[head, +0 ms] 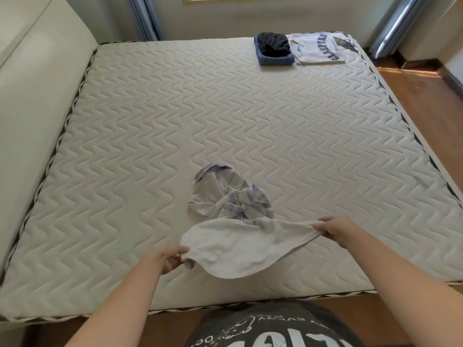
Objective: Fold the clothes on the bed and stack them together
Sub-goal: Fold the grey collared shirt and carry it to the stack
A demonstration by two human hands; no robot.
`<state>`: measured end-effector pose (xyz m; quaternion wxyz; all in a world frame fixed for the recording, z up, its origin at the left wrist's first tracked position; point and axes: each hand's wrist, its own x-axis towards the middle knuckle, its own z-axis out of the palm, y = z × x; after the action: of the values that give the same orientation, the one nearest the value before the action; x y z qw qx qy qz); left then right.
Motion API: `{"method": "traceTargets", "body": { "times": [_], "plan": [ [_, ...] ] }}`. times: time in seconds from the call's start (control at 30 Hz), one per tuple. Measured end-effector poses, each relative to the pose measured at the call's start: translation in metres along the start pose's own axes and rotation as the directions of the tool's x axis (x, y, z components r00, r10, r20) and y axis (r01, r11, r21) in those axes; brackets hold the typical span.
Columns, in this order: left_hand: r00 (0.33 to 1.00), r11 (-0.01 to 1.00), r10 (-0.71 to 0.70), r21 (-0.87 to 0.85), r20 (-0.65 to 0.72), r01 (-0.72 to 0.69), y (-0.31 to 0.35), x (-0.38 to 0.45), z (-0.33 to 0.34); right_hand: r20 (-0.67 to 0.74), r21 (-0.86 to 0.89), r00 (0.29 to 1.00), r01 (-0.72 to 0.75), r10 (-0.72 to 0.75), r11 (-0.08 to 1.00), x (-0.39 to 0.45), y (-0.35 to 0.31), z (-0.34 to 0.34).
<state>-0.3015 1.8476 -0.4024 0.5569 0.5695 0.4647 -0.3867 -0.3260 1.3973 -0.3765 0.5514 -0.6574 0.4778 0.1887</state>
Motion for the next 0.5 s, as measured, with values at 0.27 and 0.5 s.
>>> {"method": "traceTargets", "body": {
  "times": [0.27,0.5],
  "plan": [
    [0.99,0.987,-0.112,0.104,-0.083,0.12,-0.056,0.006,0.042,0.138,-0.158,0.895,-0.402,0.423,0.902,0.016,0.045,-0.002],
    [0.959,0.995,0.095,0.015,-0.265,-0.094,-0.07,0.014,0.047,0.179,-0.221,0.908,-0.337,0.378,0.915,0.034,0.072,0.004]
  ]
}}
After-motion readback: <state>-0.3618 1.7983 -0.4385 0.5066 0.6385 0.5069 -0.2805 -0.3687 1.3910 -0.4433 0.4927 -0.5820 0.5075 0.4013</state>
